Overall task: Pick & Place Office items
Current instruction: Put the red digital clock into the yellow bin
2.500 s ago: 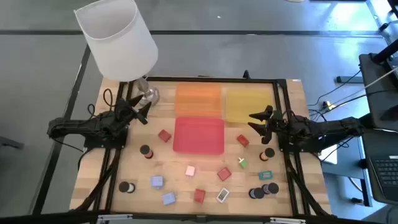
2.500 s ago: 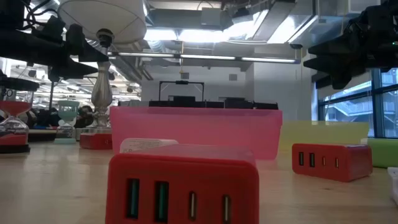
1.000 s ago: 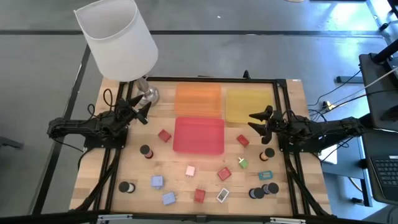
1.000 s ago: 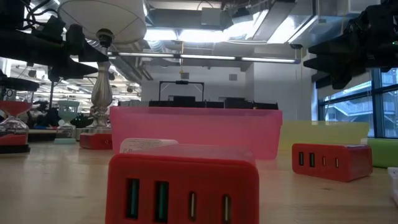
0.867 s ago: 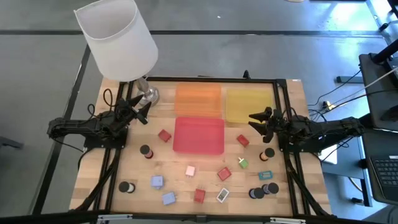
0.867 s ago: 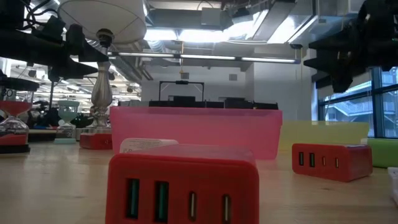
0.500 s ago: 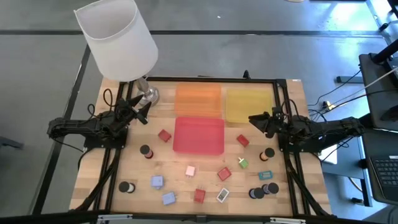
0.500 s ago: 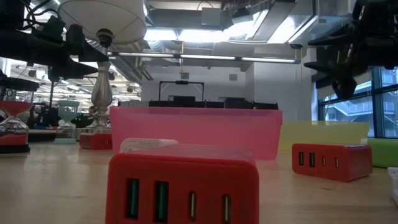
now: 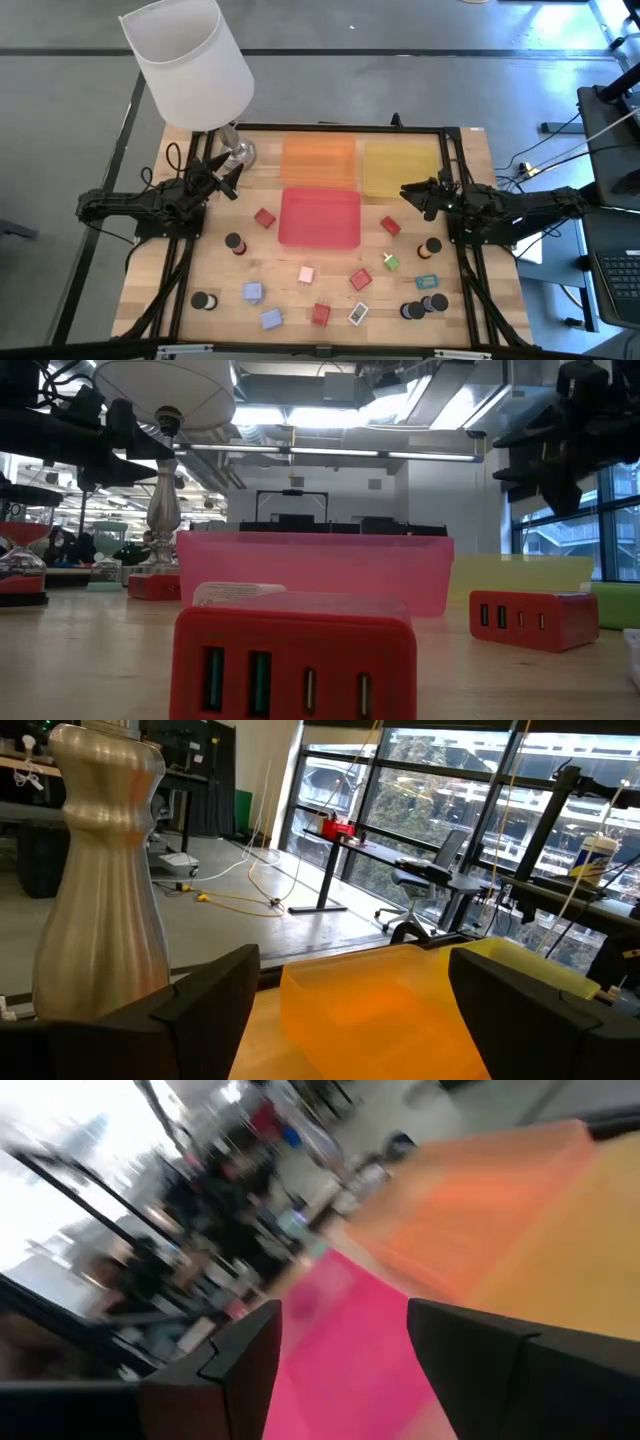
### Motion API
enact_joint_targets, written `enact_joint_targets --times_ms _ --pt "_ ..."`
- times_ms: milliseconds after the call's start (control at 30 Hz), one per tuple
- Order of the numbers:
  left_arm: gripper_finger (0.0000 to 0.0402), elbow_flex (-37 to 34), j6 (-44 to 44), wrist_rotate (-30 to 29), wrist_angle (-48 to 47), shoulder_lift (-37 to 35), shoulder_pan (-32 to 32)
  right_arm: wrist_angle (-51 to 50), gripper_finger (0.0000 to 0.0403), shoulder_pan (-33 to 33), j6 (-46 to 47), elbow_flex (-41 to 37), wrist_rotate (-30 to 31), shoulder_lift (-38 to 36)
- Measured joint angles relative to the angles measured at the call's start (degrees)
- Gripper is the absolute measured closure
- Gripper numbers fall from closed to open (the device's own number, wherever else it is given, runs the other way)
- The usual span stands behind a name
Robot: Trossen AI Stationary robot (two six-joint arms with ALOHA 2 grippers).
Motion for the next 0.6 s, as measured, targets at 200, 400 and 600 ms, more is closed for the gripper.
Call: enact_joint_targets --times_ms 200,400,600 --pt "0.0080 0.0 0.0 0.0 0.0 0.0 0.0 -23.4 0.0183 0.0 3.1 14.5 -3.7 9.9" --pt "0.0080 0.0 0.0 0.0 0.0 0.0 0.0 -37.4 0.0183 0.0 9.1 25.9 -7.1 25.2" --pt "0.0080 0.0 0.0 0.0 0.0 0.0 0.0 -42.2 0.0183 0.0 14.9 32.8 -10.3 41.7"
